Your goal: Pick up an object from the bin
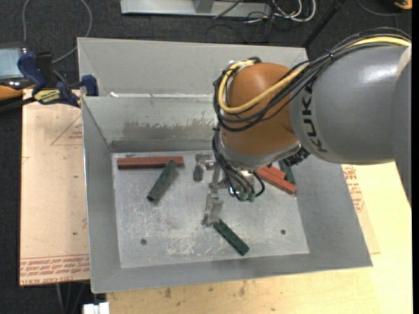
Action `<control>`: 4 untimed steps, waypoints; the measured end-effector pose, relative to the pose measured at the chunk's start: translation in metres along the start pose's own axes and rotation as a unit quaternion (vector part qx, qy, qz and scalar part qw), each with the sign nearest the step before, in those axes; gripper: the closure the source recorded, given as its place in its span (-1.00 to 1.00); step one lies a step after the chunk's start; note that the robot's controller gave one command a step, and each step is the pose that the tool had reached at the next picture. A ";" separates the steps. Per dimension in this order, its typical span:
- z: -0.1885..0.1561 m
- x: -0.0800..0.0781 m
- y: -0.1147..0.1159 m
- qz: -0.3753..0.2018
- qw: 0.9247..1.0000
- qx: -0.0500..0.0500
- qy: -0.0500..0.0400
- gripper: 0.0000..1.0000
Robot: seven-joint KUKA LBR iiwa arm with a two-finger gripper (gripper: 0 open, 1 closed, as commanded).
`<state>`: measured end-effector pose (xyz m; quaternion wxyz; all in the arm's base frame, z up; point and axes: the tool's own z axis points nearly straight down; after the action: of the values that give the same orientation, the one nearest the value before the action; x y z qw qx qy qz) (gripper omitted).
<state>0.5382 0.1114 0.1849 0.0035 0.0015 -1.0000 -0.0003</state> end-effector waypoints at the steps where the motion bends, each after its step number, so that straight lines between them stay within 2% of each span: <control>1: 0.102 -0.028 0.008 -0.063 0.998 0.000 -0.001 -1.00; 2: 0.110 -0.005 0.006 -0.053 0.999 0.000 -0.002 -1.00; 3: 0.115 -0.011 -0.037 -0.046 0.999 0.001 -0.004 -1.00; 4: 0.065 -0.007 -0.070 -0.184 0.983 0.001 -0.006 -1.00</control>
Offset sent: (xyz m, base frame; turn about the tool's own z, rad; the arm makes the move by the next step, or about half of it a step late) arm 0.0288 0.0071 -0.0977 -0.1253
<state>0.5451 0.0415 0.1198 -0.0024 0.1858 -0.9826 0.0003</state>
